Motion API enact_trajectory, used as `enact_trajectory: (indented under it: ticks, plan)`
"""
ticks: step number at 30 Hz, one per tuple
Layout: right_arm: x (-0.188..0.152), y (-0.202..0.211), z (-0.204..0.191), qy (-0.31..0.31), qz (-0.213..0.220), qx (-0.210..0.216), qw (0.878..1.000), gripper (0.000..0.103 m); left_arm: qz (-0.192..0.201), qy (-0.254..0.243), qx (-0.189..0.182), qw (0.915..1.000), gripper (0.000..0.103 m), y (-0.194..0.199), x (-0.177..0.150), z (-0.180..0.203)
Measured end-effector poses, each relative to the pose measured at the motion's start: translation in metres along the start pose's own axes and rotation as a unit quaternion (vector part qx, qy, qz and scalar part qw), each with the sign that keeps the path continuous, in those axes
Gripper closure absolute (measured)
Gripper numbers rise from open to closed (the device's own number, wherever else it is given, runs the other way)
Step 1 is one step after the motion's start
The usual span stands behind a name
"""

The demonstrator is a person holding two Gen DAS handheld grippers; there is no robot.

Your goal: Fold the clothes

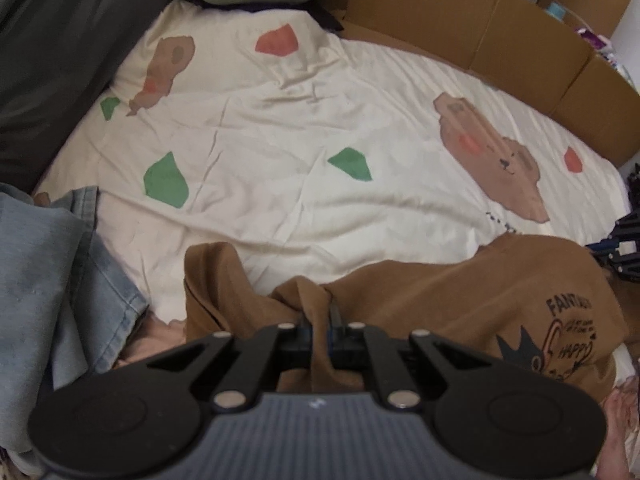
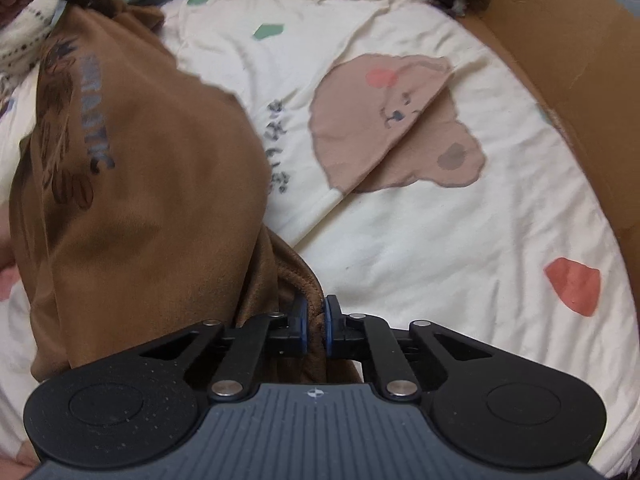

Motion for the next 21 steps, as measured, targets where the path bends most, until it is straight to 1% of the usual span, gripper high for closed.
enact_trajectory:
  ticks: [4,9,17,21]
  plan:
    - [0.000,0.016,0.011,-0.043,0.025,-0.018,0.999,0.097,-0.001,0.000,-0.011,0.9999,0.099,0.006,-0.008,0.003]
    - [-0.006,0.033,0.020,-0.091,0.041,-0.033,0.994,0.097,-0.023,0.000,-0.027,0.9994,0.099,0.002,-0.032,0.010]
    - [-0.023,0.040,0.011,-0.129,0.029,-0.045,0.990,0.097,-0.068,0.009,-0.049,0.9964,0.098,-0.026,-0.076,0.026]
    - [-0.036,0.046,0.005,-0.149,0.018,-0.048,0.988,0.098,-0.087,0.028,-0.054,0.9944,0.096,-0.034,-0.089,0.025]
Point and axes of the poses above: each gripper's, at about its wrist camera, not at the fingertips, and y roughly against the way its jaws point, z to its right, x to its top, the point moved 8 cm from there along -y, roughly the way its jaws point, and after that the axes turned 3 degrees about z, right-handed, at the moved point
